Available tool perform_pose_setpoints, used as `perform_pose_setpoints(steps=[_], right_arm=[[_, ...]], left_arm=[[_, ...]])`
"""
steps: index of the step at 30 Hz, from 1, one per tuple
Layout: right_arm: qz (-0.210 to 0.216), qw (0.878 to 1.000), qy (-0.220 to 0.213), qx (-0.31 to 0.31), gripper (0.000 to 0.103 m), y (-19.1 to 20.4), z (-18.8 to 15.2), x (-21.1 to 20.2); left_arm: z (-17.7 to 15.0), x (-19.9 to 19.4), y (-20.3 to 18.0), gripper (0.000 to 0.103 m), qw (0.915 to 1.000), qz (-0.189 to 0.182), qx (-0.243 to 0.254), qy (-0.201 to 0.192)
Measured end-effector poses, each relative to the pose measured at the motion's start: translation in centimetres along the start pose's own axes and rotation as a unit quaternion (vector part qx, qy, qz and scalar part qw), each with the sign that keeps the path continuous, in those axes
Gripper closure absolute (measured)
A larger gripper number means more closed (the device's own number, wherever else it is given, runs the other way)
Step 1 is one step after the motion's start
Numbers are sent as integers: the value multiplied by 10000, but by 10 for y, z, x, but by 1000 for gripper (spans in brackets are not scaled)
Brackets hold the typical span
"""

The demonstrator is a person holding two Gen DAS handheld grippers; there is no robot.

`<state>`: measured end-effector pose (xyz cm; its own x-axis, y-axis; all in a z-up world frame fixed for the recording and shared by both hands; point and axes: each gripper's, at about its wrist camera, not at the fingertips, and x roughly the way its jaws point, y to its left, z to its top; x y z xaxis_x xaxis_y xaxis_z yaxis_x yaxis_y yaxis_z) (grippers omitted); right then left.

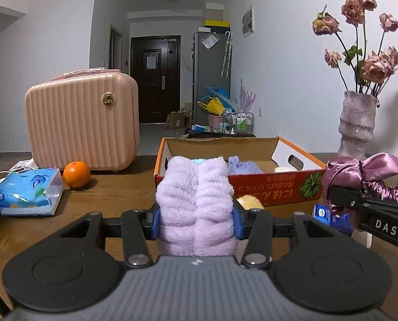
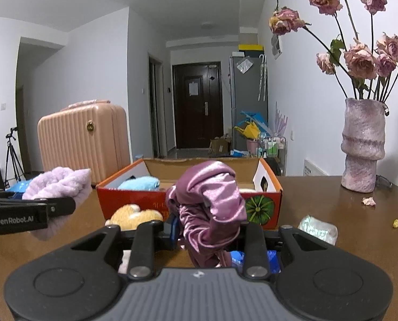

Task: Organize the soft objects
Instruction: 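Carry the headband in the left tool and scrunchie in the right tool to the box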

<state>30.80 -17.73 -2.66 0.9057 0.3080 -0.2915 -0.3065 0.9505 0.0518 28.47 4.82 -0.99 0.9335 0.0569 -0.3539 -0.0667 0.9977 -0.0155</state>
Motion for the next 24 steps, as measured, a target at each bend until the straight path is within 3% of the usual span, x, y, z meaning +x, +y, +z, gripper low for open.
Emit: perform_pose_setpoints(steps=[15, 24], right_arm=[[-144, 9995, -288, 58, 74, 4, 18, 25], [-193, 9993, -313, 120, 74, -1, 29, 51]], left_arm=[[32, 24, -12, 54, 9991, -73, -246, -330], [43, 49, -18, 54, 9989, -119, -308, -333]])
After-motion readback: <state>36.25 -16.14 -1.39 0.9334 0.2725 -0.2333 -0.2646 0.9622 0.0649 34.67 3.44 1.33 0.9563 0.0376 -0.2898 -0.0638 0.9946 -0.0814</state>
